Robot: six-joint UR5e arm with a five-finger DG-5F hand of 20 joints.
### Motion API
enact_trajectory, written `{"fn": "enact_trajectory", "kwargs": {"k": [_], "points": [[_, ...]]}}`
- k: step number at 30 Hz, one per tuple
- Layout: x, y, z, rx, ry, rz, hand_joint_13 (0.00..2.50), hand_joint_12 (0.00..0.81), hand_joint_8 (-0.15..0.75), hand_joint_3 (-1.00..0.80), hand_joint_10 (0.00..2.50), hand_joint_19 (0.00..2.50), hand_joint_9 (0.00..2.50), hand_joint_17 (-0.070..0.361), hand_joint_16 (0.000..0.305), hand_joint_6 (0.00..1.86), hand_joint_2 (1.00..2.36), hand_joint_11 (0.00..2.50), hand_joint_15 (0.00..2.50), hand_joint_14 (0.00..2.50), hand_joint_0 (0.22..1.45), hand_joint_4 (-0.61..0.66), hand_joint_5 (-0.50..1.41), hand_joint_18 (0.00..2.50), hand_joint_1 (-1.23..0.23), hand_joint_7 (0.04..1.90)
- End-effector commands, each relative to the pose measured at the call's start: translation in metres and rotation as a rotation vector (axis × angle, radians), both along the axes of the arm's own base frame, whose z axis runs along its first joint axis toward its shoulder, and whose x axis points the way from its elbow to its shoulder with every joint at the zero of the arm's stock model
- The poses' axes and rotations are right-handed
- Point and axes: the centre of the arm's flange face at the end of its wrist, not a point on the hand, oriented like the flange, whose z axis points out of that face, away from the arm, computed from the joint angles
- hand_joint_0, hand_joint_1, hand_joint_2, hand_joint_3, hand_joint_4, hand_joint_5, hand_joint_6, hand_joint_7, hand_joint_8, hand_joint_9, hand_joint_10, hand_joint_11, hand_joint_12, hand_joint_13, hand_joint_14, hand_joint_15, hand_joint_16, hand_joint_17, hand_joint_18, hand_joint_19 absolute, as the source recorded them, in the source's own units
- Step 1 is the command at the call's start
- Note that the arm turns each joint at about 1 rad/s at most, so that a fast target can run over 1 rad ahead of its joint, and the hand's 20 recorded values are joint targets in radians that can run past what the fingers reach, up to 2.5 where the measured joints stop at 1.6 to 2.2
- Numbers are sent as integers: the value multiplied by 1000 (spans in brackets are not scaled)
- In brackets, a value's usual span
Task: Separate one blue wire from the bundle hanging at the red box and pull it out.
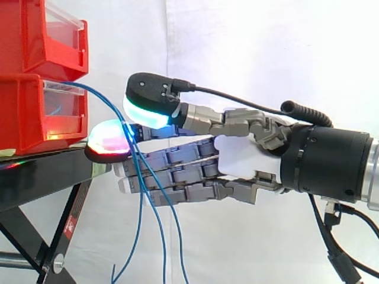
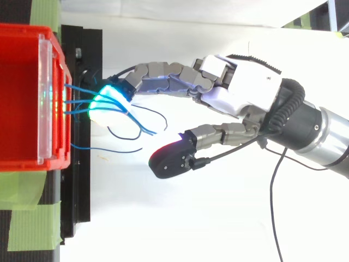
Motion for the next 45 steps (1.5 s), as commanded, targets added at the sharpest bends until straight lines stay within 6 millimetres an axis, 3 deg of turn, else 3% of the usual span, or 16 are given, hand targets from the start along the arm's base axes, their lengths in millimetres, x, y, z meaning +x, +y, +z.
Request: {"fn": "enact_trajectory", "kwargs": {"k": [1, 16, 24, 30, 45], "points": [[2, -1, 3, 5, -8, -20, 342, 441, 337, -500, 1, 174, 439, 137, 61, 502, 1000, 94, 206, 8, 542, 339, -179, 295, -715, 832], [3, 0, 4, 8, -21, -31, 392, 439, 338, -500, 1, 181, 485, 134, 59, 502, 1000, 119, 218, 6, 577, 357, -153, 378, -753, 980], [4, 5, 5, 4, -33, -26, 402, 437, 339, -500, 5, 186, 491, 133, 59, 502, 1000, 123, 217, 6, 583, 357, -152, 388, -767, 983], [12, 10, -13, 12, -23, -16, 414, 438, 340, -500, 3, 192, 508, 132, 59, 502, 1000, 137, 227, 7, 585, 364, -149, 407, -768, 987], [14, 10, -10, 68, -46, -11, 451, 441, 345, -500, 4, 219, 552, 129, 57, 502, 1000, 162, 233, 7, 593, 366, -142, 441, -736, 1001]]}}
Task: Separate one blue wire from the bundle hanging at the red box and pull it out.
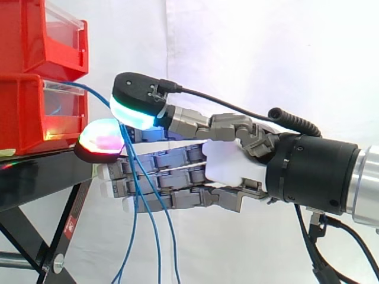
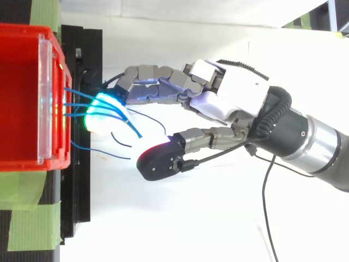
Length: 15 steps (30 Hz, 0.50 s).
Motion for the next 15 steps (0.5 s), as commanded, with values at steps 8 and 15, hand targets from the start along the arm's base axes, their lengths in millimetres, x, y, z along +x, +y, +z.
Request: {"fn": "enact_trajectory", "kwargs": {"k": [8, 15], "points": [[1, -3, 2, 29, -15, 2, 466, 439, 347, -500, 4, 227, 564, 128, 57, 502, 1000, 162, 247, 7, 598, 374, -135, 462, -729, 1038], [3, -4, 4, 63, -30, 7, 476, 440, 349, -500, 4, 237, 575, 127, 57, 501, 1000, 179, 255, 8, 603, 349, -124, 482, -737, 1127]]}}
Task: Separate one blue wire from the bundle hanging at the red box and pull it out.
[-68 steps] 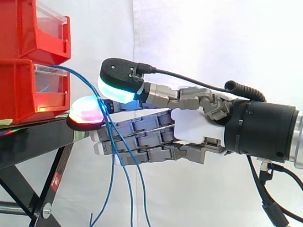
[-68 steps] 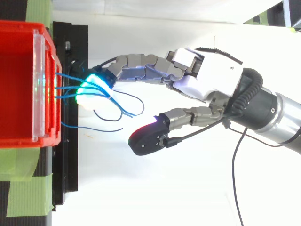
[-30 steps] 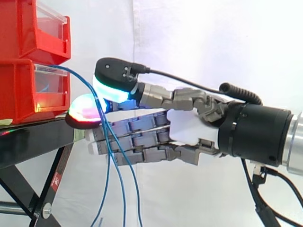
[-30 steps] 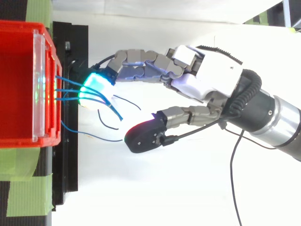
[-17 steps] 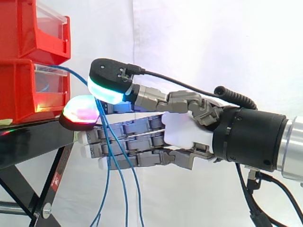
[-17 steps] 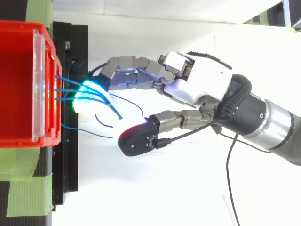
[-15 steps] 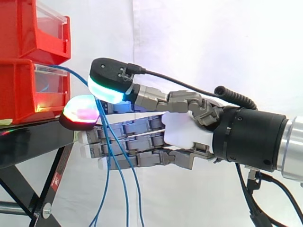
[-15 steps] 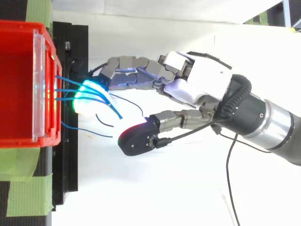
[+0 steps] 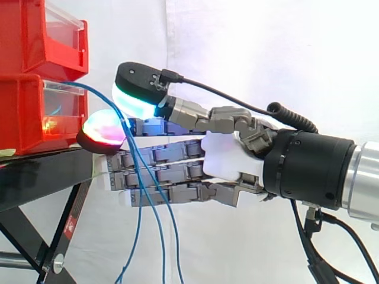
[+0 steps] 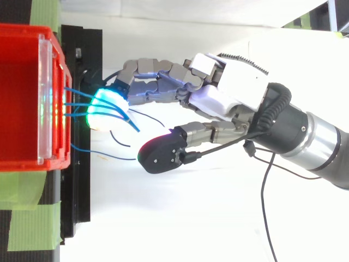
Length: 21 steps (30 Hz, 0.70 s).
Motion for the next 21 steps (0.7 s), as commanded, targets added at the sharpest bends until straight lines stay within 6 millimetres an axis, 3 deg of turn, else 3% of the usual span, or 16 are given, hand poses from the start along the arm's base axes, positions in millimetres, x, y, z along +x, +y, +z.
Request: {"fn": "enact_trajectory", "kwargs": {"k": [1, 4, 11, 21], "points": [[0, 0, 0, 10, -4, 2, 479, 440, 349, -500, 4, 235, 579, 127, 57, 500, 1000, 182, 253, 7, 605, 343, -121, 484, -738, 1151], [1, 0, 0, 11, -4, 1, 482, 440, 349, -500, 3, 236, 583, 127, 57, 500, 1000, 183, 259, 8, 610, 325, -118, 486, -742, 1194], [0, 0, 0, 10, -3, 1, 496, 441, 349, -471, 4, 240, 591, 127, 56, 621, 1002, 197, 266, 8, 617, 287, -135, 500, -747, 1044], [0, -1, 0, 11, 0, -1, 508, 443, 351, -475, 4, 260, 607, 125, 55, 624, 1002, 209, 275, 8, 617, 299, -132, 508, -724, 1042]]}}
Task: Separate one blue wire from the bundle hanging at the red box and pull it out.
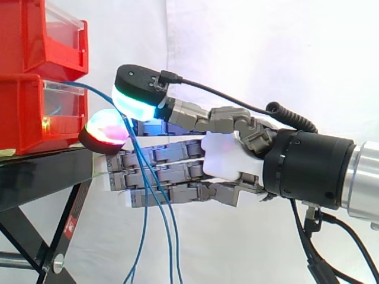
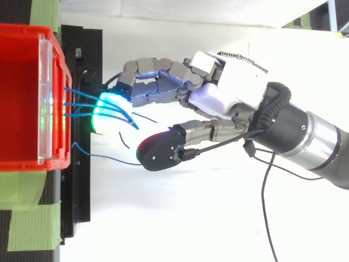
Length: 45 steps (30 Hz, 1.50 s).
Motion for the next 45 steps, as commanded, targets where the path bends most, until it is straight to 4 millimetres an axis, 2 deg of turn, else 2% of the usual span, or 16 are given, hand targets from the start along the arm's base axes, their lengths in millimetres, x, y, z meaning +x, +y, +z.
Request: {"fn": "enact_trajectory", "kwargs": {"k": [1, 11, 19, 26, 45], "points": [[0, 0, -1, 0, 3, 0, 510, 443, 353, -477, 4, 260, 610, 125, 55, 630, 1002, 215, 267, 8, 617, 297, -133, 512, -722, 1046], [3, -1, 3, 1, -3, -2, 521, 444, 352, -451, 5, 261, 622, 124, 55, 701, 1004, 225, 282, 8, 621, 279, -141, 524, -715, 978], [5, -2, 6, 4, -4, -3, 524, 446, 353, -314, 5, 279, 622, 125, 55, 801, 1015, 263, 299, 9, 605, 228, -172, 528, -706, 898], [10, -1, 12, 27, 11, 4, 523, 446, 353, -311, 8, 278, 624, 125, 56, 820, 1014, 277, 299, 9, 606, 233, -178, 526, -682, 872], [10, 0, 9, 51, 63, 73, 535, 451, 352, -340, 6, 297, 633, 126, 56, 830, 1012, 306, 311, 9, 606, 249, -185, 529, -663, 841]]}}
